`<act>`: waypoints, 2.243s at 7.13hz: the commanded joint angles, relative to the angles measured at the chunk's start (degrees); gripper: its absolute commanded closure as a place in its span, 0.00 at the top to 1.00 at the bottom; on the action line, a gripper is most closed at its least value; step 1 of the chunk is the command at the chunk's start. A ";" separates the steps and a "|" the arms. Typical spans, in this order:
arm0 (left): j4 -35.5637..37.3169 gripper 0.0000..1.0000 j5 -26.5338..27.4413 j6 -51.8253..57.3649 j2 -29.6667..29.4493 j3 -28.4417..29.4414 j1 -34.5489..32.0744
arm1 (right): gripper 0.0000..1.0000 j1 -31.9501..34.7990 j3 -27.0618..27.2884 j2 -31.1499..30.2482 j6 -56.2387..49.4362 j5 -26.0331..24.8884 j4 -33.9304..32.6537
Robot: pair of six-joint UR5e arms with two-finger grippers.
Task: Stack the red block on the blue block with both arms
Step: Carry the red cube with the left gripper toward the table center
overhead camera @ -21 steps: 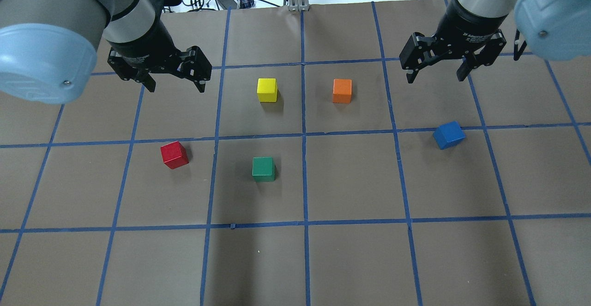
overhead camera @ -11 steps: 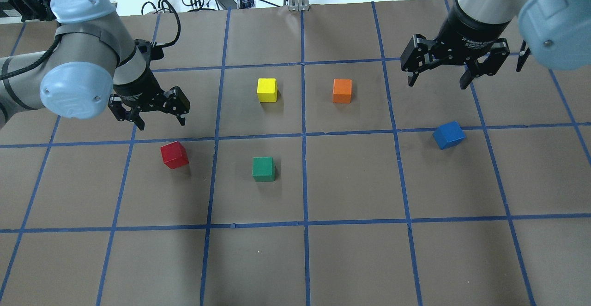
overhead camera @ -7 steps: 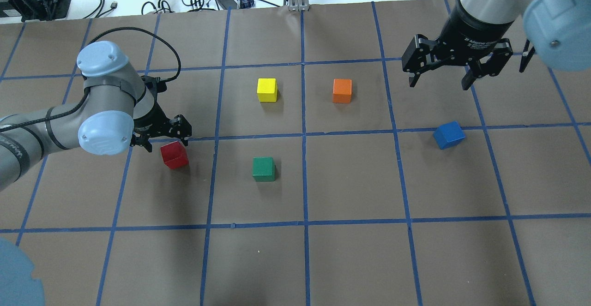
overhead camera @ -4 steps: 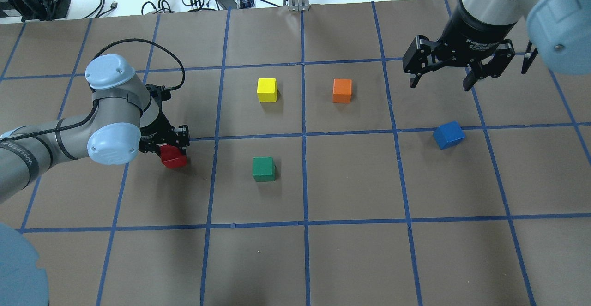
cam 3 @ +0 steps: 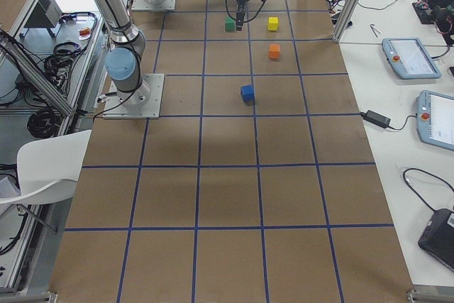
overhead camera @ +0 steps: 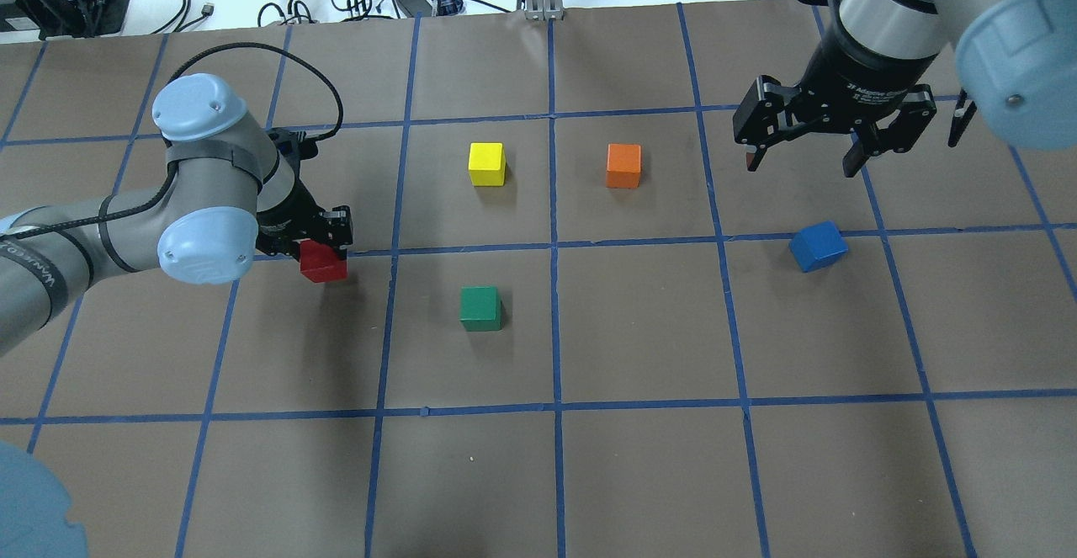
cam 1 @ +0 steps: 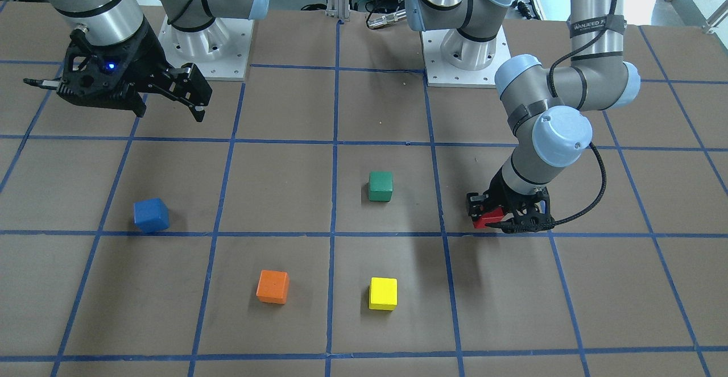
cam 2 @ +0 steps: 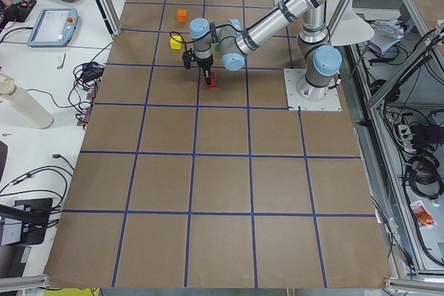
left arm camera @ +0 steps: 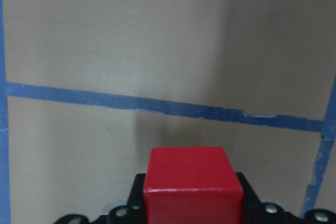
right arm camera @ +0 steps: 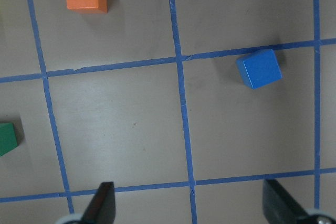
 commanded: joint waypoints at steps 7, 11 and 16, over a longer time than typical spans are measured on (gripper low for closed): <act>2.57 0.43 -3.18 -17.67 -10.55 18.29 -29.21 | 1.00 0.00 0.04 0.08 -0.65 -3.99 -0.55; 3.29 0.59 2.26 -17.00 -14.25 16.21 -29.40 | 1.00 -0.26 1.35 0.08 -0.74 -3.75 -0.99; 4.72 1.00 -1.76 -17.01 -8.75 18.14 -26.61 | 1.00 -0.09 1.88 0.43 -0.47 -1.05 -0.90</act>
